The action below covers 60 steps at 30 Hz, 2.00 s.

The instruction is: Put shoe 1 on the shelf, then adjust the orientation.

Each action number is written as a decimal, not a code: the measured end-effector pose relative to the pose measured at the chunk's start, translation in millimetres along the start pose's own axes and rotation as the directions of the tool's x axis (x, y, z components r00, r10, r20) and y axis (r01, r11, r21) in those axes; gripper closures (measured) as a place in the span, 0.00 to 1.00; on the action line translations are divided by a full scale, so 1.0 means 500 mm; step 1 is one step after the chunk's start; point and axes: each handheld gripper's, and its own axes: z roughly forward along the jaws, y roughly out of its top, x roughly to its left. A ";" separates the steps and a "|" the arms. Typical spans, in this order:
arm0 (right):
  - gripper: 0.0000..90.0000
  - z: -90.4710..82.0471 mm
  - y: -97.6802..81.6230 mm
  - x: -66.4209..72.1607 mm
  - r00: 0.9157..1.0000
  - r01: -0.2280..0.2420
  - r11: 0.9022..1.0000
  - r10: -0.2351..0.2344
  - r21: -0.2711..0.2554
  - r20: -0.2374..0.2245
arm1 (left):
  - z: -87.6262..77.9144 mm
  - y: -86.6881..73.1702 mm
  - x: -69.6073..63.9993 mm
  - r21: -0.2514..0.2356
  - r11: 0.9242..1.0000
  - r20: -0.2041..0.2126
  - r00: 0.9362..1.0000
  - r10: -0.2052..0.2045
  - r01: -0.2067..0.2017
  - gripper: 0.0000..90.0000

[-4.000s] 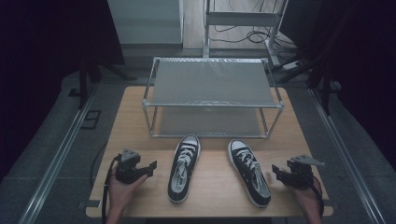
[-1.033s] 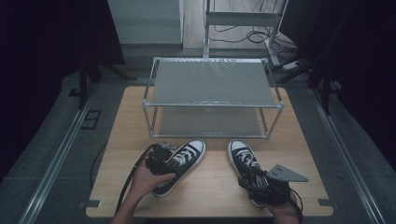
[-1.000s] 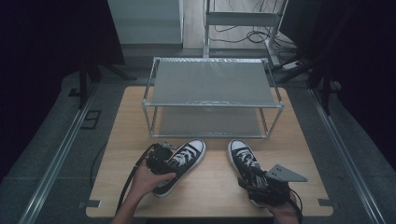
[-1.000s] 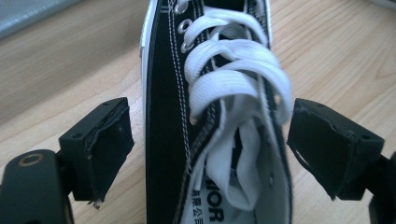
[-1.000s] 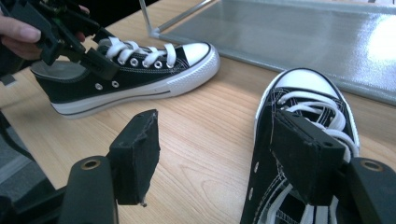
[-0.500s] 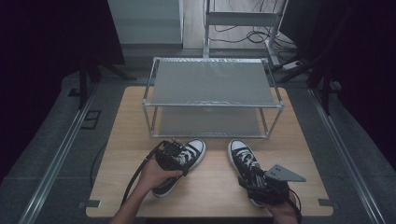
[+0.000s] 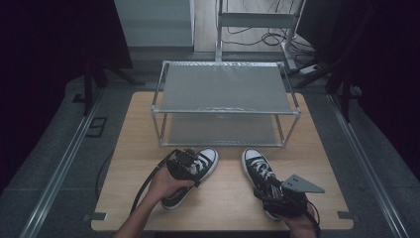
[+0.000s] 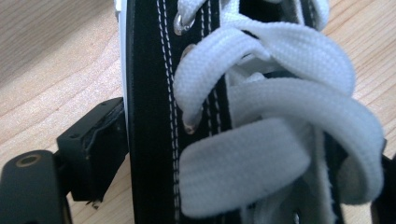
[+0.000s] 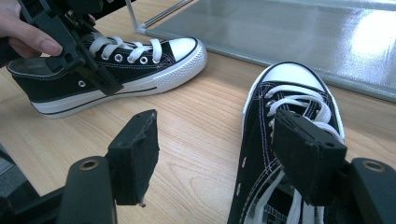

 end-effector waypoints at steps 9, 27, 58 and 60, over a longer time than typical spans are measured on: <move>0.36 -0.006 0.001 -0.009 1.000 -0.011 1.000 0.011 -0.009 0.009 | -0.010 -0.014 0.013 -0.053 0.999 0.074 0.997 0.003 0.001 0.17; 0.36 -0.007 -0.002 -0.024 0.999 -0.027 1.000 0.027 -0.006 0.032 | -0.083 -0.044 0.022 -0.212 0.977 0.194 0.980 0.048 -0.006 0.18; 0.36 -0.006 -0.004 -0.032 0.998 -0.041 0.999 0.041 -0.002 0.046 | -0.225 0.015 -0.017 -0.325 0.941 0.188 0.969 0.158 -0.090 0.18; 0.36 -0.007 -0.004 -0.032 0.998 -0.042 0.999 0.042 -0.001 0.046 | -0.233 0.022 -0.019 -0.329 0.940 0.190 0.968 0.163 -0.094 0.18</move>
